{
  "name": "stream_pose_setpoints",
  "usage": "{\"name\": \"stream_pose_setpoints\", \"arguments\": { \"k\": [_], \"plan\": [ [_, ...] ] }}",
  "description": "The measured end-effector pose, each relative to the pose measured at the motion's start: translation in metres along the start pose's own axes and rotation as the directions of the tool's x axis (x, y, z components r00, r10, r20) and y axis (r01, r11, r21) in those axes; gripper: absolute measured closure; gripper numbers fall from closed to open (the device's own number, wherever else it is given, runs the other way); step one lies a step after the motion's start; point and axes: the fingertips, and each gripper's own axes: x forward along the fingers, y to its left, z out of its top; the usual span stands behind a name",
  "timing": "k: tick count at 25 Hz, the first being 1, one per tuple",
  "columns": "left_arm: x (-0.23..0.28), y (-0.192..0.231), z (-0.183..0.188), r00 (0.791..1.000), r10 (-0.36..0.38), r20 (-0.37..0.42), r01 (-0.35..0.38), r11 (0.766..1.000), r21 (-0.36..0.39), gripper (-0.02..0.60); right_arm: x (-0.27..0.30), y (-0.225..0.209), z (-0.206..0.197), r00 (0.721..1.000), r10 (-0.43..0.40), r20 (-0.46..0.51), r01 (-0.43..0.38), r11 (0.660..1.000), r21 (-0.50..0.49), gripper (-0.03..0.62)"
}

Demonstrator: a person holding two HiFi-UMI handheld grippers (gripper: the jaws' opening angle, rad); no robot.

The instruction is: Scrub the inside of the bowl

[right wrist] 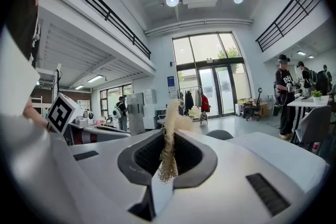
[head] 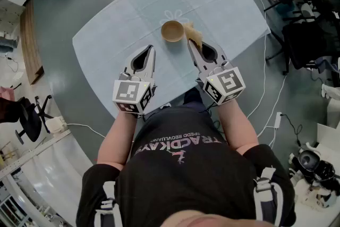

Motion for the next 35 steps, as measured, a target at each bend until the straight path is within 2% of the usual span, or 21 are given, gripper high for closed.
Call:
{"name": "stream_pose_setpoints", "arguments": {
  "k": [12, 19, 27, 35],
  "plan": [
    [0.001, 0.003, -0.005, 1.000, 0.000, -0.010, 0.000, 1.000, -0.005, 0.565, 0.004, 0.000, -0.001, 1.000, 0.004, 0.005, -0.004, 1.000, 0.007, 0.562],
    [0.017, -0.001, -0.012, 0.999, 0.006, -0.035, -0.007, 1.000, -0.026, 0.565, 0.000, -0.018, -0.002, 1.000, 0.006, 0.000, -0.006, 1.000, 0.020, 0.562],
    [0.039, 0.019, -0.041, 0.994, 0.051, -0.101, -0.061, 0.994, -0.094, 0.565, 0.021, -0.037, -0.015, 0.998, 0.033, -0.048, -0.033, 0.999, 0.013, 0.562],
    [0.077, 0.032, -0.074, 0.979, 0.096, -0.179, -0.125, 0.979, -0.162, 0.563, 0.049, -0.069, -0.035, 0.990, 0.089, -0.112, -0.085, 0.996, 0.039, 0.562]
  ]
}}
